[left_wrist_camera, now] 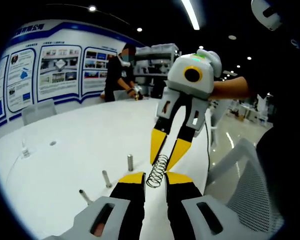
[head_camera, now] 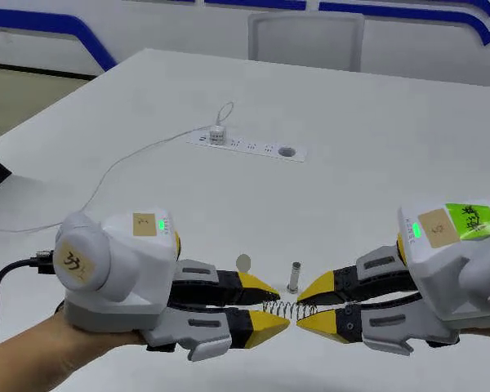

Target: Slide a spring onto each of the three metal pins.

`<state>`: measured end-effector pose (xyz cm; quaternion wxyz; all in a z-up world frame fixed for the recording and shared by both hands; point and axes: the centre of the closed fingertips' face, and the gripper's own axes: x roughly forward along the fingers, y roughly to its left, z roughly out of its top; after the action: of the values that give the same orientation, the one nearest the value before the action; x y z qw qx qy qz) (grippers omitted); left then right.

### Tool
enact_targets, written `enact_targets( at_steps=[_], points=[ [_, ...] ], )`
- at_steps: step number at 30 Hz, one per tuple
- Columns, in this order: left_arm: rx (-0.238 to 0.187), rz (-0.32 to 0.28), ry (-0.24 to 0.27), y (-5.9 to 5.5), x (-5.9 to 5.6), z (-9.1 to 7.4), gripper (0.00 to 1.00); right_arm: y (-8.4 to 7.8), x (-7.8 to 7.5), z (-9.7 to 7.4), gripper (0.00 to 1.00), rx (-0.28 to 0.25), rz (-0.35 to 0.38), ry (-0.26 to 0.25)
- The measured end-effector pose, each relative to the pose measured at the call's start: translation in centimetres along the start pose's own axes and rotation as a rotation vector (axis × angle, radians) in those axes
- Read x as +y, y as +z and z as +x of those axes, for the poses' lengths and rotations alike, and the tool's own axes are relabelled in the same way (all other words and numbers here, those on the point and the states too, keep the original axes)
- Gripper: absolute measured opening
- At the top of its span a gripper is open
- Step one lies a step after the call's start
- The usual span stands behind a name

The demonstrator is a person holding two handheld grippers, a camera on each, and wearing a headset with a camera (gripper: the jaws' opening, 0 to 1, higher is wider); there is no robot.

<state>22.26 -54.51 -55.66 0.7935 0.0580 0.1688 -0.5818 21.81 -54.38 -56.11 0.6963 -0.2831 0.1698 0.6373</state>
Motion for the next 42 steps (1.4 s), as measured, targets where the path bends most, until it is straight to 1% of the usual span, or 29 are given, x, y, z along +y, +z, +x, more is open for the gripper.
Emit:
enact_targets(
  at_steps=[3,4,5,6,8,9,11,13,18,19,21,23,25,27,28,29,30,34,37,39,42],
  points=[
    [0.001,0.016,-0.005,0.0,-0.2,0.0,0.15,0.1,0.1,0.0,0.11,0.002,-0.004,0.003],
    [-0.007,0.045,-0.008,0.2,-0.3,0.0,0.14,0.1,0.2,0.0,0.11,0.004,-0.006,0.004],
    [-0.006,0.076,-0.007,0.2,-0.3,0.0,0.14,0.1,0.2,-0.1,0.11,0.000,-0.009,0.004],
    [-0.008,0.090,-0.009,0.2,-0.5,-0.1,0.13,0.2,0.2,-0.1,0.11,-0.003,-0.007,0.006],
    [-0.012,0.150,-0.002,0.4,-0.5,-0.2,0.12,0.3,0.1,-0.2,0.11,-0.010,-0.019,0.003],
    [-0.009,0.161,-0.002,0.3,-0.6,-0.2,0.12,0.3,0.1,-0.2,0.11,-0.011,-0.022,0.002],
    [-0.010,0.155,0.000,0.3,-0.5,-0.2,0.10,0.2,-0.2,-0.3,0.11,-0.006,-0.041,-0.007],
    [-0.014,0.152,0.001,0.4,-0.4,-0.2,0.10,0.2,-0.2,-0.3,0.12,-0.011,-0.039,-0.004],
    [-0.016,0.170,-0.007,0.6,-0.6,-0.1,0.10,0.3,-0.3,-0.6,0.12,-0.018,-0.058,-0.004],
    [-0.018,0.173,-0.006,0.7,-0.6,-0.2,0.10,0.3,-0.4,-0.6,0.13,-0.022,-0.059,-0.008],
    [-0.021,0.177,-0.006,0.8,-0.6,-0.2,0.10,0.5,-0.5,-0.8,0.14,-0.041,-0.036,-0.009],
    [-0.027,0.179,-0.015,1.0,-0.8,-0.2,0.10,0.1,-0.5,-0.8,0.18,-0.029,-0.020,-0.003],
    [-0.032,0.181,-0.023,1.2,-1.0,-0.1,0.10,-0.4,-0.5,-0.7,0.19,-0.006,-0.045,-0.014],
    [-0.026,0.190,-0.027,1.2,-1.0,-0.1,0.10,-0.4,-0.4,-0.7,0.19,-0.016,-0.029,-0.009],
    [-0.021,0.195,-0.025,1.1,-1.0,-0.1,0.10,-0.2,-0.2,-0.7,0.15,-0.031,-0.005,0.002],
    [-0.020,0.195,-0.025,1.0,-1.0,-0.1,0.10,-0.2,-0.1,-0.8,0.12,-0.034,0.003,0.011],
    [-0.024,0.192,-0.026,1.0,-1.0,-0.1,0.10,-0.2,-0.2,-0.8,0.12,-0.035,0.000,0.004],
    [-0.021,0.195,-0.030,1.0,-1.1,0.0,0.10,-0.2,-0.1,-0.8,0.12,-0.038,0.021,0.015],
    [-0.005,0.209,-0.034,0.7,-1.2,0.0,0.10,0.2,0.0,-1.0,0.11,-0.060,0.051,0.033],
    [-0.006,0.211,-0.034,0.7,-1.2,0.0,0.10,0.3,0.1,-1.0,0.11,-0.063,0.051,0.034],
    [-0.005,0.210,-0.033,0.7,-1.1,0.0,0.10,0.8,0.1,-1.2,0.11,-0.083,0.059,0.038]
  ],
)
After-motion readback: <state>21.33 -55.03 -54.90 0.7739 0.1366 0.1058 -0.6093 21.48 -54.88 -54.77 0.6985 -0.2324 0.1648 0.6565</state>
